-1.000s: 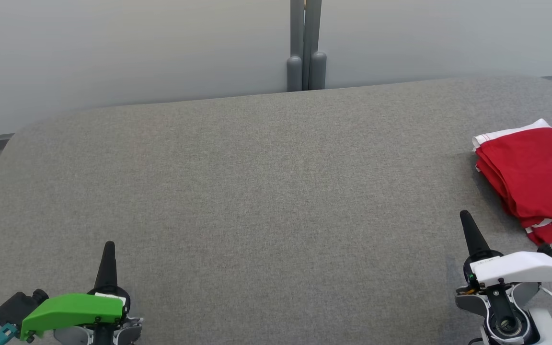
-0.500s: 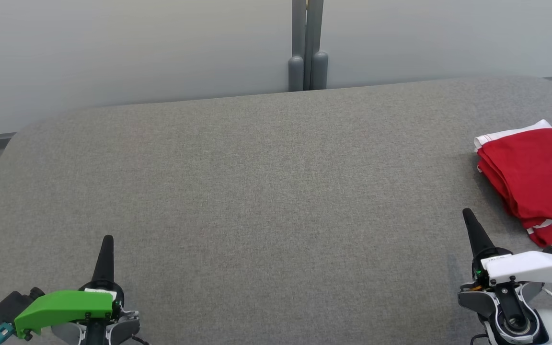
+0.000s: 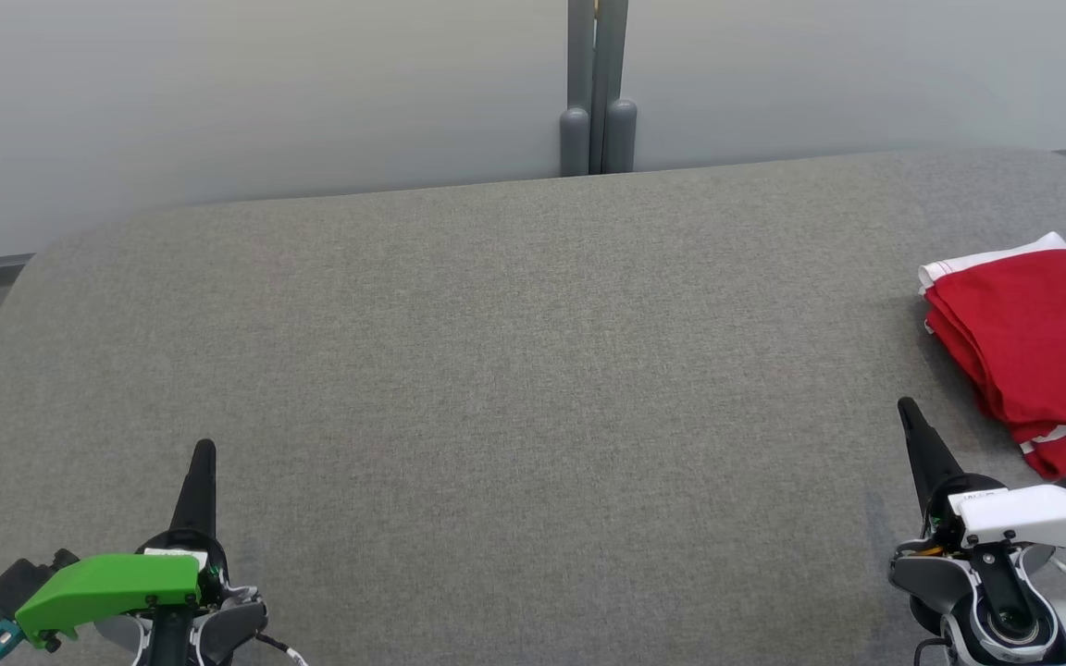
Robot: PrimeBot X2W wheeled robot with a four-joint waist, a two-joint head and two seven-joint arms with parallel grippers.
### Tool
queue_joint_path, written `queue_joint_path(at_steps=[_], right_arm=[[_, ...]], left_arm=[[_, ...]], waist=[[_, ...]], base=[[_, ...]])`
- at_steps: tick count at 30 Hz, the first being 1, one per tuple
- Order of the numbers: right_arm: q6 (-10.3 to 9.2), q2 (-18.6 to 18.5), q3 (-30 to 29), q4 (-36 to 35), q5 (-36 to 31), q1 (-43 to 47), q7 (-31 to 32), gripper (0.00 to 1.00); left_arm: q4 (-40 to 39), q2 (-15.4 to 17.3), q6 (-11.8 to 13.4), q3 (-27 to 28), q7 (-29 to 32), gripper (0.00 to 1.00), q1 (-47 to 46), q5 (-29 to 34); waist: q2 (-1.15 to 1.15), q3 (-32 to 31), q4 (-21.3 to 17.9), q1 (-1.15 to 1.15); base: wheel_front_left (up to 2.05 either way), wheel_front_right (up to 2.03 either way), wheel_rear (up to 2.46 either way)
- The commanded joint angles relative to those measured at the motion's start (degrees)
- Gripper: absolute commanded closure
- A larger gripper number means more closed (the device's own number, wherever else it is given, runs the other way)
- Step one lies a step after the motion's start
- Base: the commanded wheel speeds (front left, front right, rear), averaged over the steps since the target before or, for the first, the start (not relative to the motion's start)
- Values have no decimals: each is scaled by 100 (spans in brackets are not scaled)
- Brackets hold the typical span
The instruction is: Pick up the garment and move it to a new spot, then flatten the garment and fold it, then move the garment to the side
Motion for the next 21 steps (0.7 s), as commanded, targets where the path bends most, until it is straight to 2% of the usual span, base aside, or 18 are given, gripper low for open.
queue_joint_path(at_steps=[1,21], right_arm=[[3,-35,-28,-53,143,66,47,100],[2,-38,-116,-140,1035,94,267,100]], left_arm=[[-40,42,-44,35,37,100,-92,-134],[-125,47,-111,96,240,100,-150,-950]], waist=[[0,0,2,0],[0,1,37,0]], base=[[0,0,0],[0,0,0]])
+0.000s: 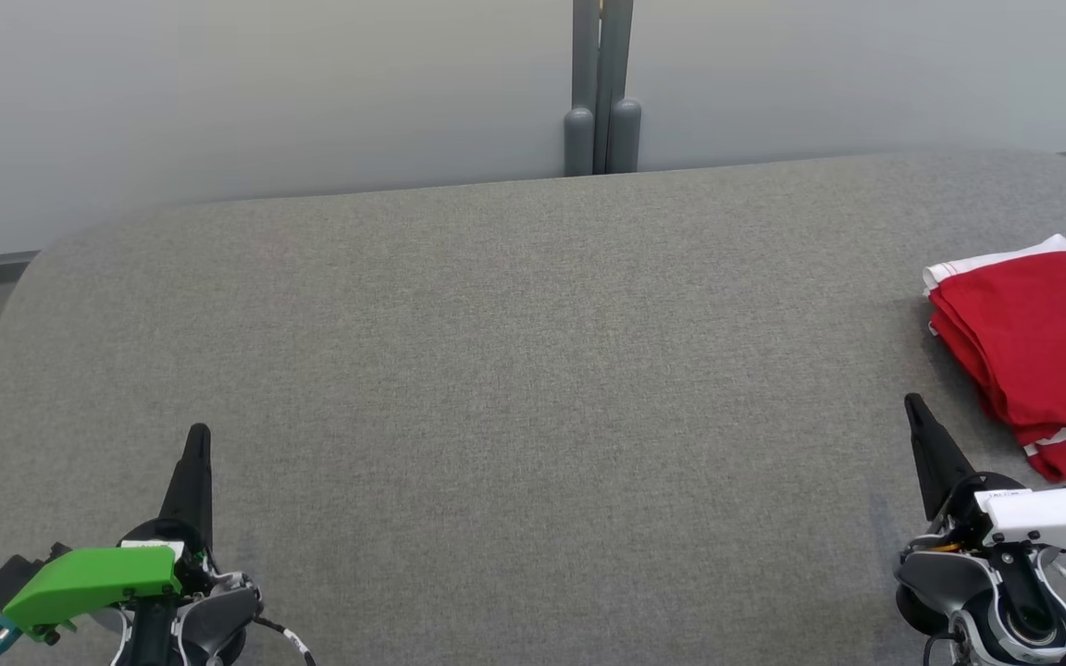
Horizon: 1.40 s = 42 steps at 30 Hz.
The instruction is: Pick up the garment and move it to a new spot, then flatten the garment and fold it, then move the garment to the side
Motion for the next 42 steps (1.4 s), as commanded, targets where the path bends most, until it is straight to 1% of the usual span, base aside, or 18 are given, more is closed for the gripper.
queue_joint_path(at_steps=[1,42], right_arm=[[2,-29,-24,-45,127,60,36,100],[2,-29,-24,-48,164,61,48,100]], left_arm=[[-41,40,-52,23,46,100,-79,-165],[-40,40,-56,23,45,100,-77,-166]], waist=[[0,0,3,0],[0,0,5,0]], base=[[0,0,0],[0,0,0]])
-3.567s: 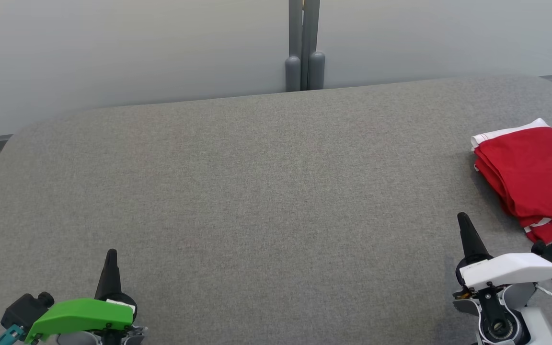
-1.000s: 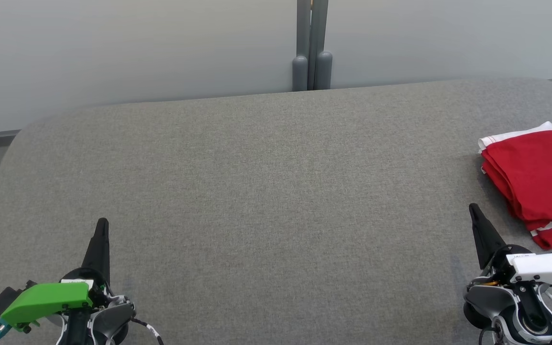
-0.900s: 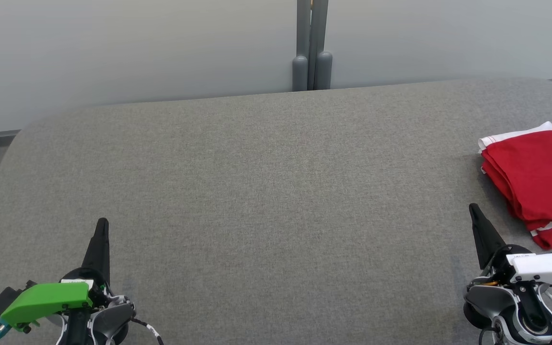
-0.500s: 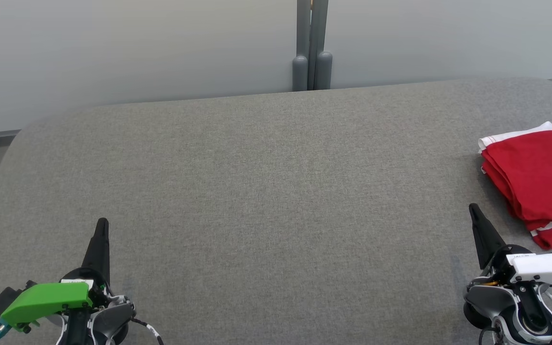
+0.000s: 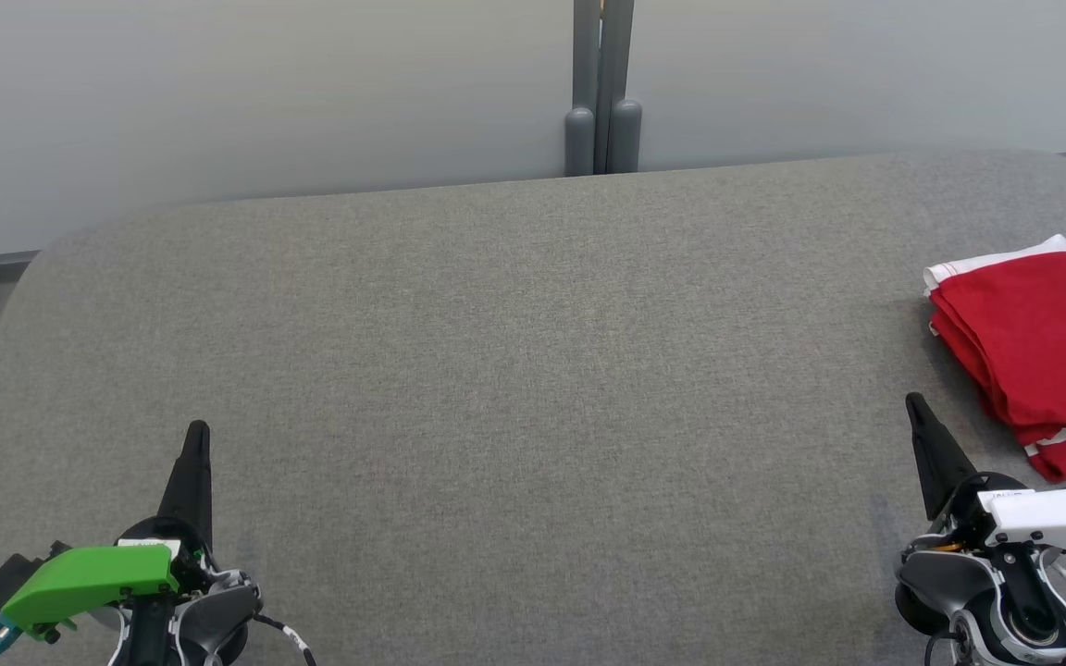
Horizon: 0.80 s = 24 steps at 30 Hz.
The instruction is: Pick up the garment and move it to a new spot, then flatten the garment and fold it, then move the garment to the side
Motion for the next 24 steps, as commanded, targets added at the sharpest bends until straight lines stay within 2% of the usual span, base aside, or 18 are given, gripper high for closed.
queue_joint_path(at_steps=[1,24], right_arm=[[2,-28,-9,-33,23,55,25,100],[2,-27,-8,-34,24,54,24,100]], left_arm=[[-19,38,-40,10,3,100,-59,0],[-20,38,-41,10,3,100,-59,0]], waist=[[0,0,0,0],[0,0,0,0]], base=[[0,0,0],[0,0,0]])
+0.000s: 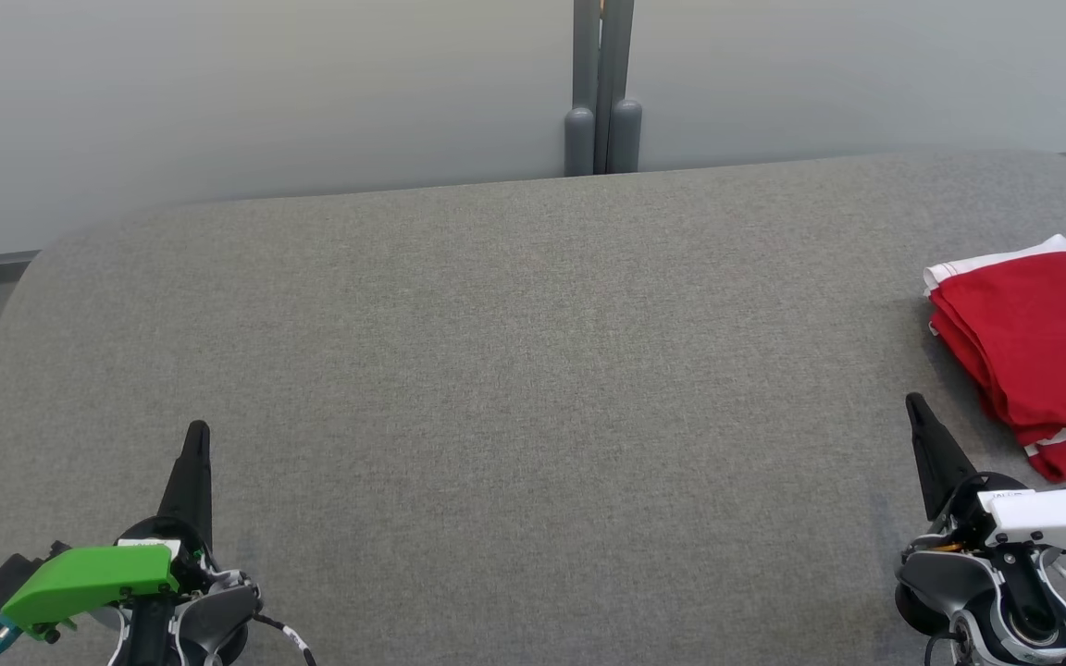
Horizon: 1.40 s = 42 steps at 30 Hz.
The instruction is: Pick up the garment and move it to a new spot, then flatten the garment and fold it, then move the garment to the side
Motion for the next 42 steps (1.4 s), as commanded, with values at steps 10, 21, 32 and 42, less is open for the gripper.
queue_joint_path(at_steps=[10,21,32,42], right_arm=[[2,-26,-8,-34,24,51,24,100],[2,-26,-7,-34,24,52,24,100],[2,-26,-7,-34,24,51,24,100],[2,-26,-7,-34,24,51,24,100]], left_arm=[[-19,38,-41,9,3,100,-59,0],[-19,38,-41,9,2,100,-59,0],[-20,38,-41,9,2,100,-59,0],[-20,38,-40,9,2,100,-59,0]], waist=[[0,0,0,0],[0,0,0,0],[0,0,0,0],[0,0,0,0]], base=[[0,0,0],[0,0,0],[0,0,0],[0,0,0]])
